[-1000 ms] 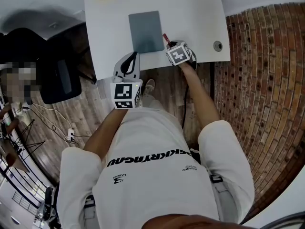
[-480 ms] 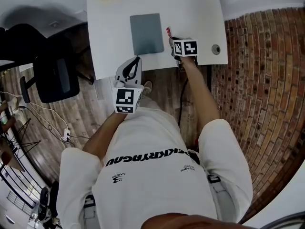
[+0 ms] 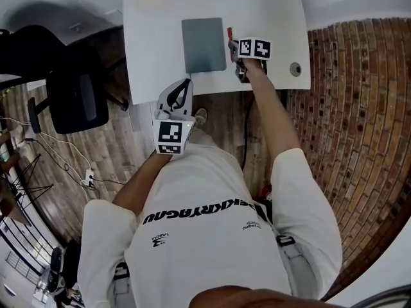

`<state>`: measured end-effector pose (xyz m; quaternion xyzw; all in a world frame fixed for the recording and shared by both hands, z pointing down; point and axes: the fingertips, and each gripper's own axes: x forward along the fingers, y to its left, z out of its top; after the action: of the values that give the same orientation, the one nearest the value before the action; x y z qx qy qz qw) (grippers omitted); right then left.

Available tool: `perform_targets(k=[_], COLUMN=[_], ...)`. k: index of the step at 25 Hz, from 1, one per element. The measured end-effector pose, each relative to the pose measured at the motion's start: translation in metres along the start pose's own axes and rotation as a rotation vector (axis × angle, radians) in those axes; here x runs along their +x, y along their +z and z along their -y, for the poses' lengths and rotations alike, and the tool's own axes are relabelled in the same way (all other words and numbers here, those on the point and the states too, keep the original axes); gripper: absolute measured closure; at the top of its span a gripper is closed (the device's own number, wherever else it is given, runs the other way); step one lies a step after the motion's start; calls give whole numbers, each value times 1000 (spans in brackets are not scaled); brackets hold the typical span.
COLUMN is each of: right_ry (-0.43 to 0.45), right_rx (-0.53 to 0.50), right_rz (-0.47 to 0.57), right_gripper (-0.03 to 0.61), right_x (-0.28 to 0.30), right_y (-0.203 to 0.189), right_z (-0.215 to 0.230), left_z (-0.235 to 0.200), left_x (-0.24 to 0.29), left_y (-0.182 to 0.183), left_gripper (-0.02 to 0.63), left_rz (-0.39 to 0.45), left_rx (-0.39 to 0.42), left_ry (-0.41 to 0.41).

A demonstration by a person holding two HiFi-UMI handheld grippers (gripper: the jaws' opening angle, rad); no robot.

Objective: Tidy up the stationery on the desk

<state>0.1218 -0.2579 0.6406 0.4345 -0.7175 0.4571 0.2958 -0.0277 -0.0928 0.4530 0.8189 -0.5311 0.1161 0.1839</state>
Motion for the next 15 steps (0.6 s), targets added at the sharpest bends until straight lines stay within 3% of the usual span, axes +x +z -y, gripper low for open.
perform_targets(k=[15], right_ry=[-31], right_rx=[32], right_rz=[-16], right_gripper=[504], right_x=[20], right_y=[4], right_z=[-5], left_z=[-15], left_x=[-1], left_y=[-1], left_gripper=[617], left_rz=[-3], left_rx=[-18], left_ry=[21])
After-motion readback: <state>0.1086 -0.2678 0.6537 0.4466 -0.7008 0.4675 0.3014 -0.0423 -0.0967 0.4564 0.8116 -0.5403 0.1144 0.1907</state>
